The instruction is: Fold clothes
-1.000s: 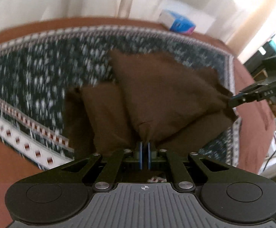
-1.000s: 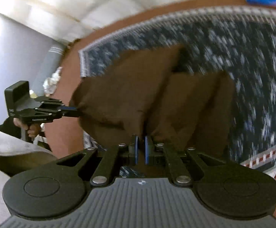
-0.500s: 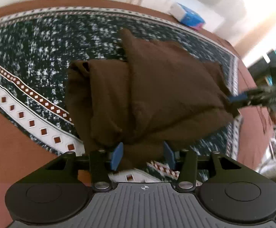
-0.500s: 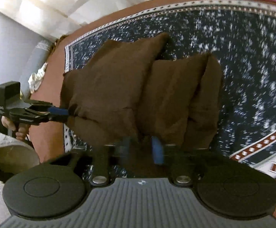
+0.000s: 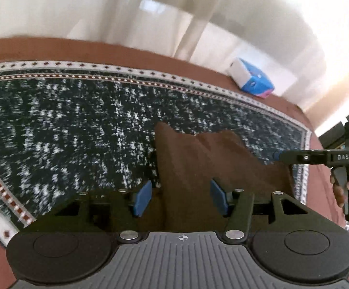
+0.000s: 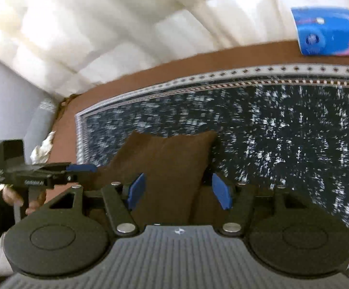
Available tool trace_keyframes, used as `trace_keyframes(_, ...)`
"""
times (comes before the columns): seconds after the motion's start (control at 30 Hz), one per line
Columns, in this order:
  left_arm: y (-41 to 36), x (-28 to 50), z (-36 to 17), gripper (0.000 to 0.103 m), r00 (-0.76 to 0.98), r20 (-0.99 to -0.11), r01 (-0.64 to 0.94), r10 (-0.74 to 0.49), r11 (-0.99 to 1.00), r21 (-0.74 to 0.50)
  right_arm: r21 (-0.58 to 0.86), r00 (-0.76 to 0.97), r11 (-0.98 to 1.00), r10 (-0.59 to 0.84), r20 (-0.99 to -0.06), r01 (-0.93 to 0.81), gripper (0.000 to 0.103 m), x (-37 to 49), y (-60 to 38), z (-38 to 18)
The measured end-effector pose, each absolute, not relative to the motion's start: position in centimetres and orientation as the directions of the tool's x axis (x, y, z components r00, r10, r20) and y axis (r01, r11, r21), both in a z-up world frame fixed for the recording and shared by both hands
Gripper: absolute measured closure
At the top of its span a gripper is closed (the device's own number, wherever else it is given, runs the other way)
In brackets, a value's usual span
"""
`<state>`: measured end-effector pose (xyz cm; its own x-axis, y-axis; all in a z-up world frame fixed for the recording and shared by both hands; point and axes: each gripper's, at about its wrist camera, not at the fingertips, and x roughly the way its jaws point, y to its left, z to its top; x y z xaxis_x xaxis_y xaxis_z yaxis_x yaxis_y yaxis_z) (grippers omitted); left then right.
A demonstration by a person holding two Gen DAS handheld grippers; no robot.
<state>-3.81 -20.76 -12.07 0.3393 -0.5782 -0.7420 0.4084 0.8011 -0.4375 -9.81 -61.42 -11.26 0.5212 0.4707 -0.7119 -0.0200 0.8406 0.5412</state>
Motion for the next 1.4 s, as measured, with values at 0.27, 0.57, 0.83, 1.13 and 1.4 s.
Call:
trace_keyframes(0.27, -21.0, -2.0, -13.8, 0.044, 0.297, -0.753, 0.389, -0.587, 0.795, -0.466, 0.573, 0.446, 0.819, 0.507, -0.738, 0.017, 0.041, -6.9, -60.9, -15.5)
trace_keyframes(0.57, -19.7, -2.8, -10.7, 0.1, 0.32, -0.656, 0.44, -0.683, 0.721, -0.536, 0.702, 0.521, 0.71, 0.618, -0.589, -0.049, 0.098, -7.4, -60.6, -12.8)
trace_keyframes(0.83, -16.9, -11.3, -6.0, 0.1, 0.231, -0.594, 0.547, -0.77, 0.608, -0.576, 0.753, 0.456, 0.609, 0.76, -0.463, -0.249, 0.098, -14.6, -55.8, -6.6)
trace_keyframes(1.13, -17.1, -12.3, -9.3, 0.053, 0.352, -0.691, 0.45, -0.631, 0.762, -0.466, 0.603, 0.459, 0.789, 0.581, -0.672, -0.115, 0.085, -18.8, -53.5, -10.3)
trace_keyframes(1.4, -21.6, -3.7, -10.7, 0.034, 0.426, -0.75, 0.372, -0.506, 0.854, -0.364, 0.462, 0.555, 0.885, 0.412, -0.723, -0.055, 0.043, -11.5, -55.0, -10.8)
